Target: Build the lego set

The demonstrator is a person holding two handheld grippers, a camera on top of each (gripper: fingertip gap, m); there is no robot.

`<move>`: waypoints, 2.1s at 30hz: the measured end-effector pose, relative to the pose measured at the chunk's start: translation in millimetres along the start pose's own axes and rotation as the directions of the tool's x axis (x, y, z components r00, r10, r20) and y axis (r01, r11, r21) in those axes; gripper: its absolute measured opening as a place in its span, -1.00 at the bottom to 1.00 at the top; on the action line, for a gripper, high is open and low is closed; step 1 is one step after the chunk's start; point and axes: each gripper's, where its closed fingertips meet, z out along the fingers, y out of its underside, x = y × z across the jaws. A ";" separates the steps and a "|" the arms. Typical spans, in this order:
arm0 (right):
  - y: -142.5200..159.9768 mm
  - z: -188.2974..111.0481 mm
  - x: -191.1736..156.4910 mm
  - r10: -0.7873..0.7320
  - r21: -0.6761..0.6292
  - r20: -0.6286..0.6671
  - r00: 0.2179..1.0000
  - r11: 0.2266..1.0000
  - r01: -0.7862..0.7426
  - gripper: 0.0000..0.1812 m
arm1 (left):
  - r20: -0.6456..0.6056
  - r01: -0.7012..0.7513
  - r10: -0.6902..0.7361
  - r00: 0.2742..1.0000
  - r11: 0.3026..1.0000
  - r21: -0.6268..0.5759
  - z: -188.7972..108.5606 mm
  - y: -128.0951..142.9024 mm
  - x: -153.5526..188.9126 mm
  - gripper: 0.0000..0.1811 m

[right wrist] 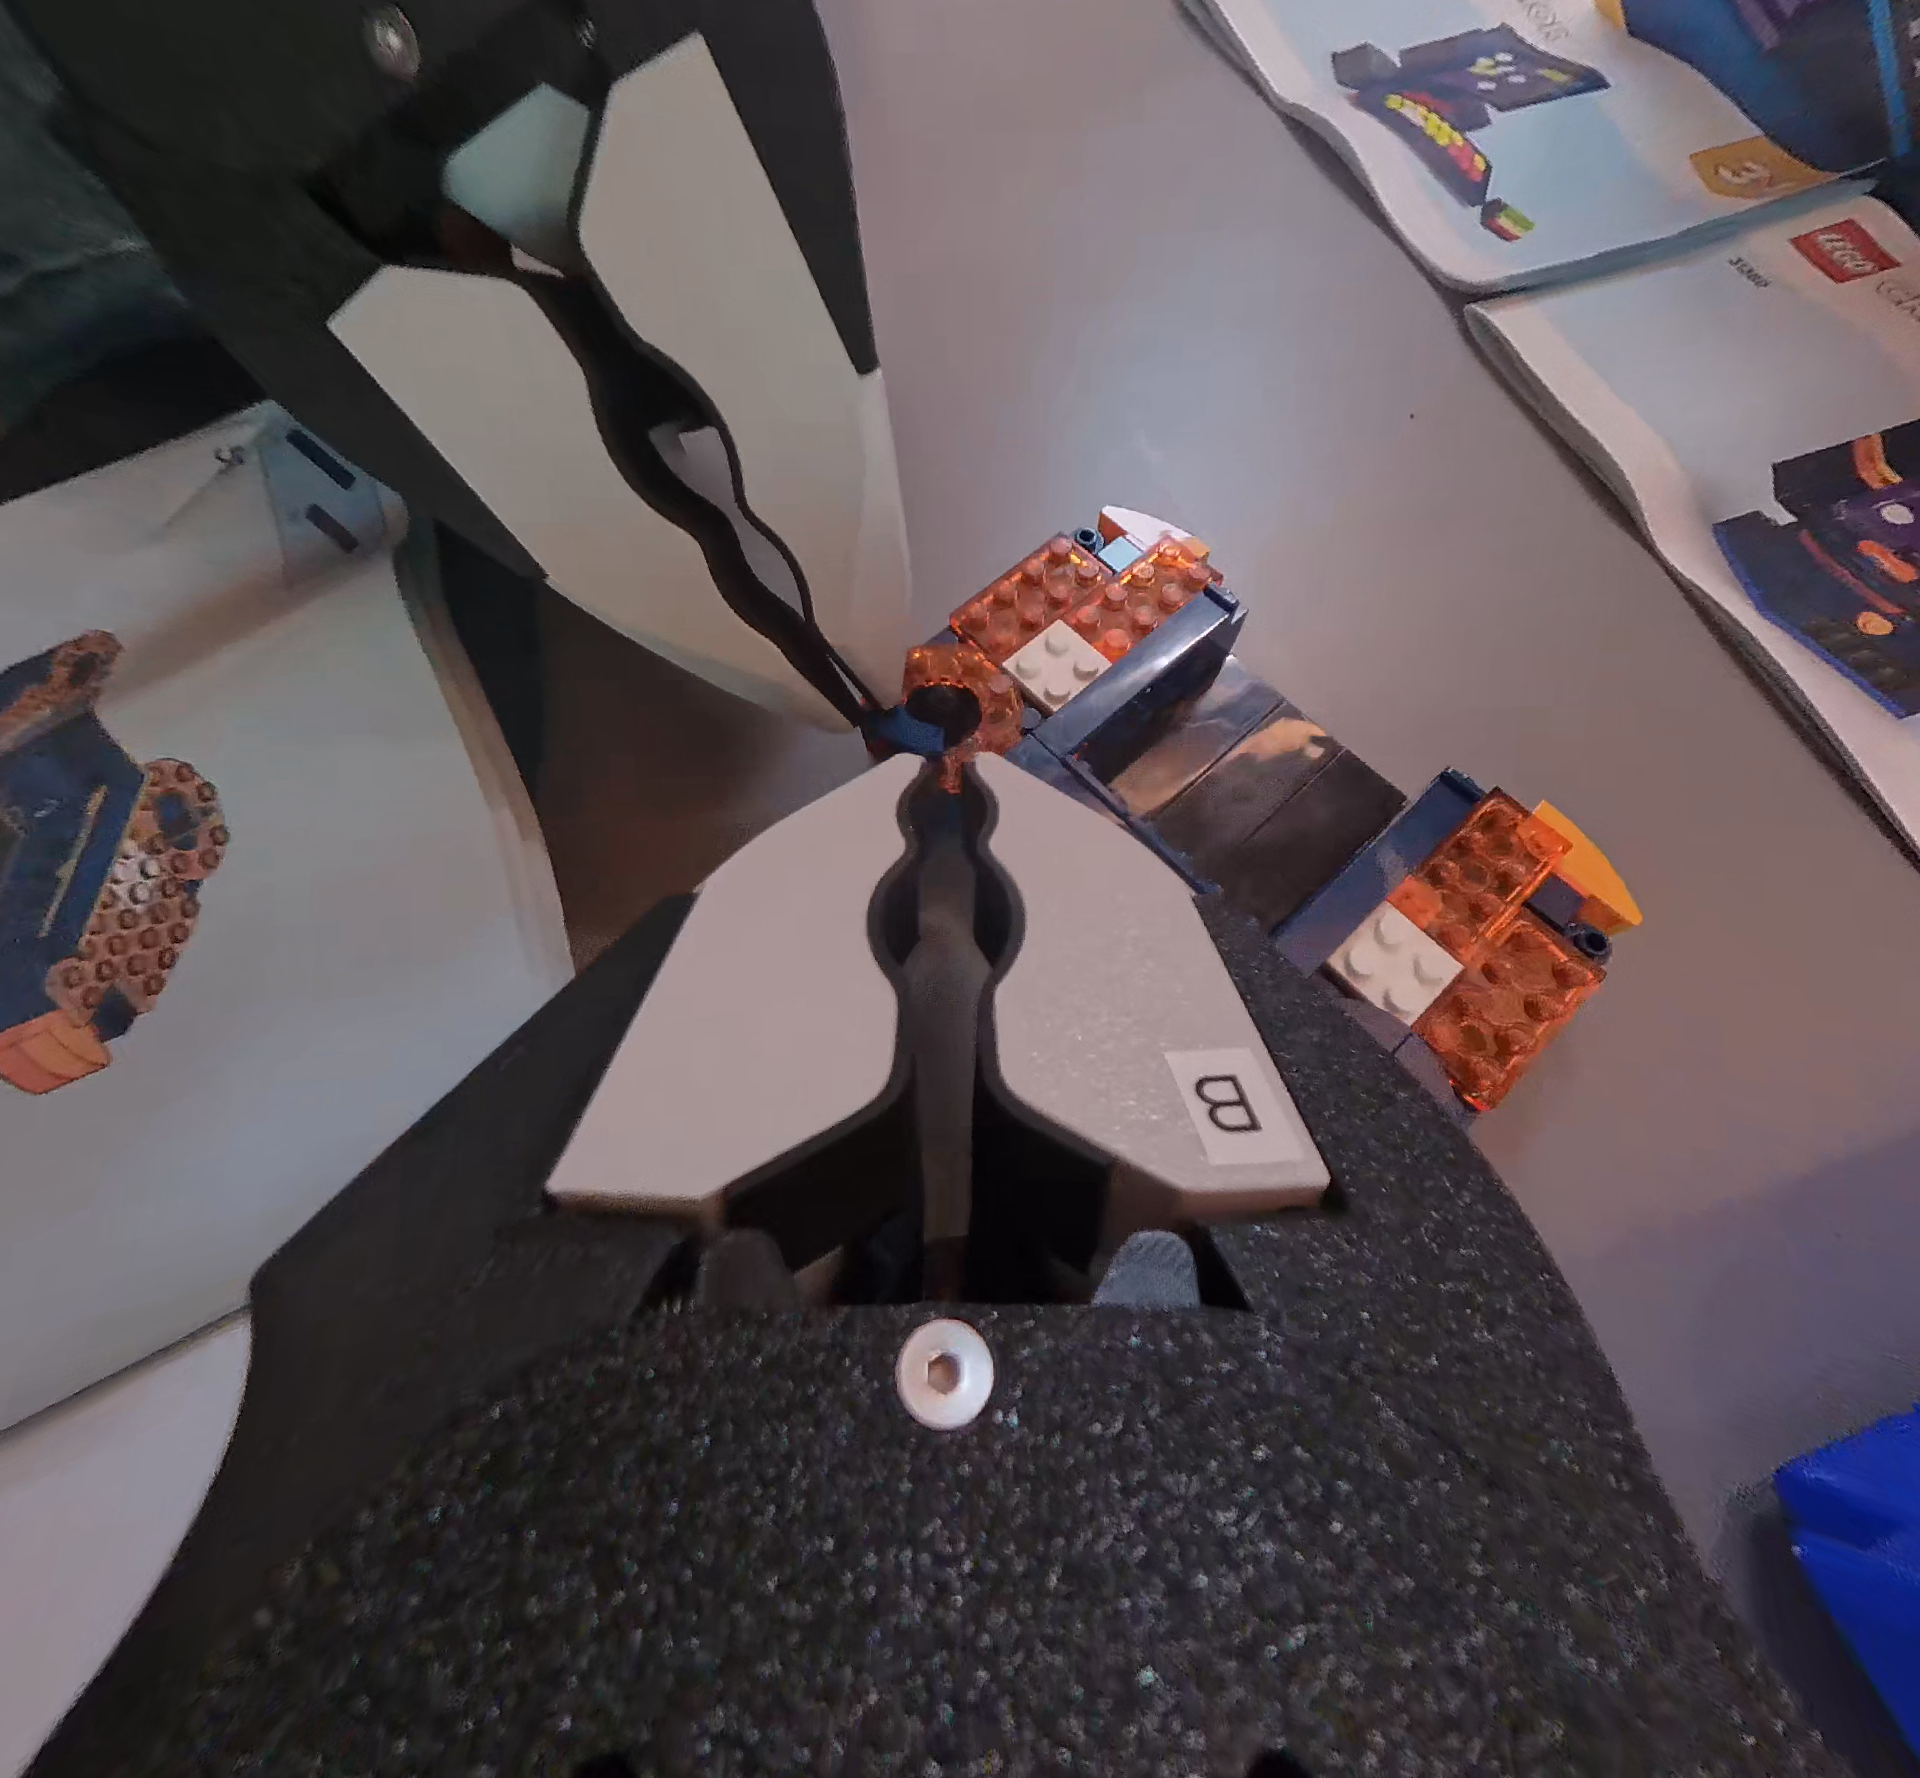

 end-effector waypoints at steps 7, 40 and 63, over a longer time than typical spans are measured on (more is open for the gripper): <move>1.7 1.5 -0.6 -0.023 -0.011 -0.010 1.000 1.000 0.023 -1.00 | 0.006 -0.030 0.030 1.000 0.999 -0.025 -1.6 3.2 1.0 -0.96; -4.1 4.6 -3.7 -0.004 0.052 0.031 1.000 0.999 0.002 -1.00 | -0.017 -0.055 0.055 0.998 0.998 0.012 -1.5 0.5 -1.9 -0.95; -8.8 6.6 -9.7 -0.055 0.088 0.033 0.998 0.995 0.052 -1.00 | -0.077 -0.130 0.131 0.988 0.991 0.009 -4.4 4.2 0.4 -0.96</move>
